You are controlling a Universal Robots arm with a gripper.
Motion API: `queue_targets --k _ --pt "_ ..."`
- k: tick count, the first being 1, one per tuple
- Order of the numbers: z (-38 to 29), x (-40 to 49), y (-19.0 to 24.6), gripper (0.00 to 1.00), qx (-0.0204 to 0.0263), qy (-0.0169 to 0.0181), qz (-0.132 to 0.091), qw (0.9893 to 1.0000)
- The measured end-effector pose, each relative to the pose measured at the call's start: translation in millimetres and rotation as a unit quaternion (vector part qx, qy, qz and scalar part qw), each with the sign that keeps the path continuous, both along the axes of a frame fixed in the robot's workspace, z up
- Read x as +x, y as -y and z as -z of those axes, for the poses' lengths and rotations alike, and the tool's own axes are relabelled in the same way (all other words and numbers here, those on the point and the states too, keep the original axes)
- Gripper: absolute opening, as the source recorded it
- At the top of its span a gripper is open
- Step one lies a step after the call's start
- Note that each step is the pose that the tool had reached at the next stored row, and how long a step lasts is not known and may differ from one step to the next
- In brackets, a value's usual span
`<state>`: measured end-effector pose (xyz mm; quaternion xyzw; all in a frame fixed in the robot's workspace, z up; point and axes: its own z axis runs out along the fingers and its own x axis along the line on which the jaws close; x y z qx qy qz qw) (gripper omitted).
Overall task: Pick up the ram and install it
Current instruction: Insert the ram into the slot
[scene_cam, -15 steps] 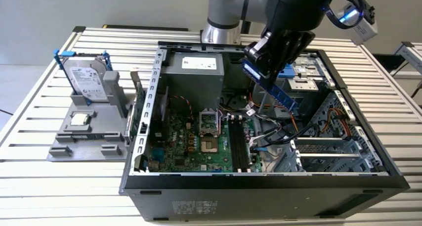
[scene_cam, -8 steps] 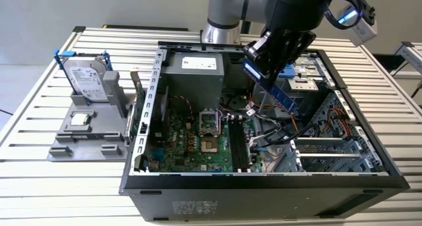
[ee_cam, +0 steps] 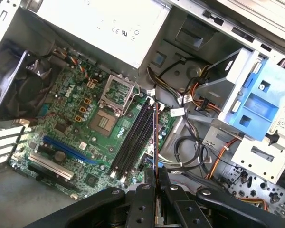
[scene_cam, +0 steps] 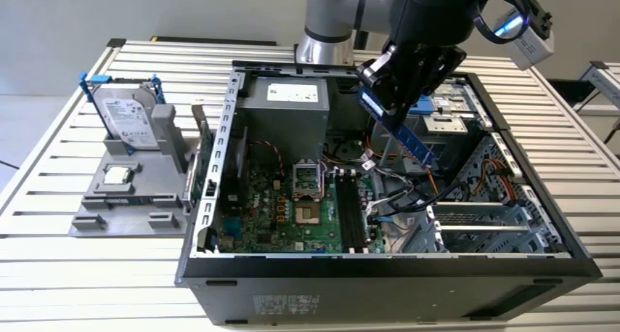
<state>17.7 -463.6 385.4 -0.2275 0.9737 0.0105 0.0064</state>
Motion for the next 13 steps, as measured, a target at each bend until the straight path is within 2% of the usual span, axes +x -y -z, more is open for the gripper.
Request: queue_targets --k 8,13 --pt "0.0 0.0 0.0 0.00 0.0001 0.0000 0.036 0.9994" --pt "0.0 0.0 0.0 0.00 0.0000 0.0000 0.071 0.9975"
